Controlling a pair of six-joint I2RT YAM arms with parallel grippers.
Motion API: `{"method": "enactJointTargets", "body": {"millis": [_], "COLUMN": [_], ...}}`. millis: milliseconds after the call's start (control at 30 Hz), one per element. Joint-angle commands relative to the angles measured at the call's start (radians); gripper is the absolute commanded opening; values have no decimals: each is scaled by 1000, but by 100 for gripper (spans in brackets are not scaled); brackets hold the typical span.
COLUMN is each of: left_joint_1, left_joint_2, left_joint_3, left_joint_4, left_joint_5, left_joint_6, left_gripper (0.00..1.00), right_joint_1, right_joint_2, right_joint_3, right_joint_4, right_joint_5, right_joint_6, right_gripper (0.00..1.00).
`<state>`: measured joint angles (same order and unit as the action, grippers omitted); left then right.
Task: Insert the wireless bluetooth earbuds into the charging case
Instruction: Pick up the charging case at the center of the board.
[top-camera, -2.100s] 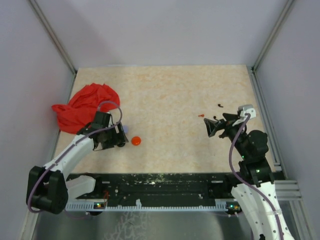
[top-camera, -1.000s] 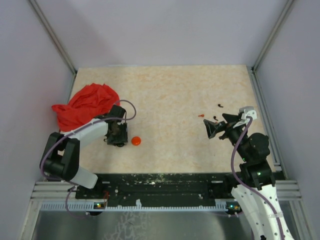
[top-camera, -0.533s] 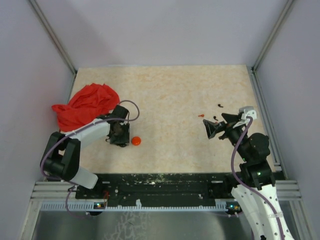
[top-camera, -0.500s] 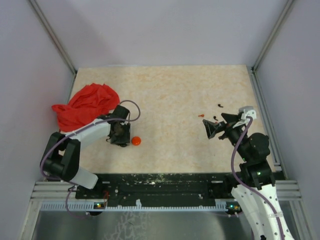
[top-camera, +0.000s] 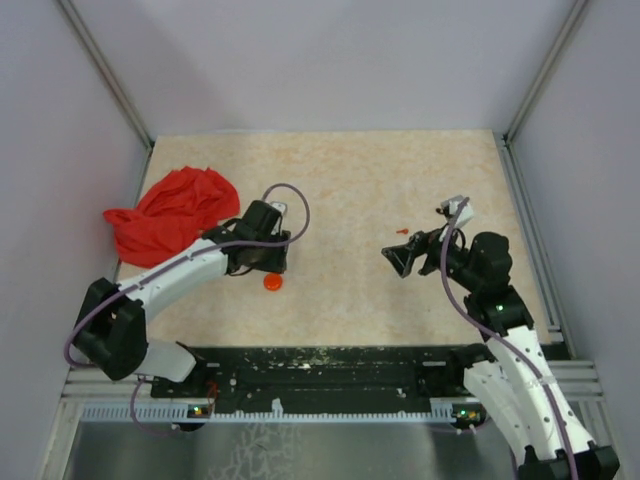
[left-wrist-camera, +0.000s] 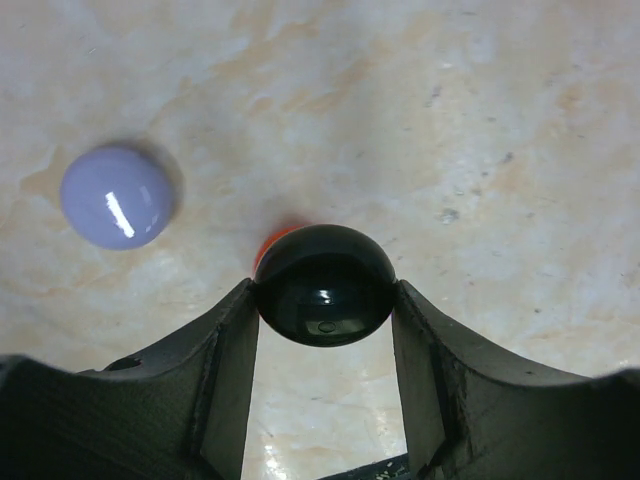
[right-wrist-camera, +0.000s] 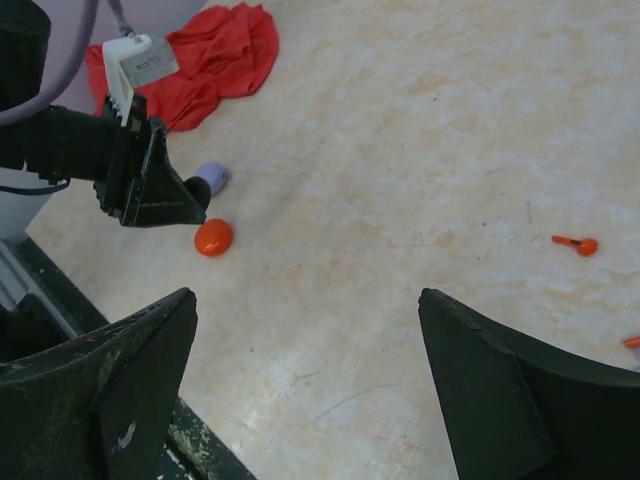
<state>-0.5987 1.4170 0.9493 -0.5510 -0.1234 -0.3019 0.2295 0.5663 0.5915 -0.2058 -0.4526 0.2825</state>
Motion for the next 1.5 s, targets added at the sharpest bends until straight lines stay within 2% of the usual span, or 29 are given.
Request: {"method": "enactJointTargets", "body": {"millis": [0,233,400,633,800,1100,1467], "left_joint_1": [-85,-227,-312,-365,-383,-399,-422], "left_joint_2": [-34,-7,22,-41,-100,-103,-78], "left_joint_3": [10,-12,11,-52,-131,-126,-100], "left_joint_4": [132,308,367,496,623,626,613], "left_joint_5": [20,-14,-41,-32,39,80,77], "left_joint_6": [65,164,263,388,457,489,479], "left_gripper": [35,35,34,33,33,33,33], "right_joint_1": [8,47,68,80,158,214,249], "right_joint_2": [102,307,413,530,607,648,661], "right_joint_3": [11,-15,-6,-14,4,15,46], "right_joint_4": [117,248,301,429,496,552,479], "right_joint_5": [-100,-163,-181,-237,-239,-226,-228], "right_joint_6": [82,163,173,236,266,299,243], "right_gripper": [92,88,87,82,80,76,64]}}
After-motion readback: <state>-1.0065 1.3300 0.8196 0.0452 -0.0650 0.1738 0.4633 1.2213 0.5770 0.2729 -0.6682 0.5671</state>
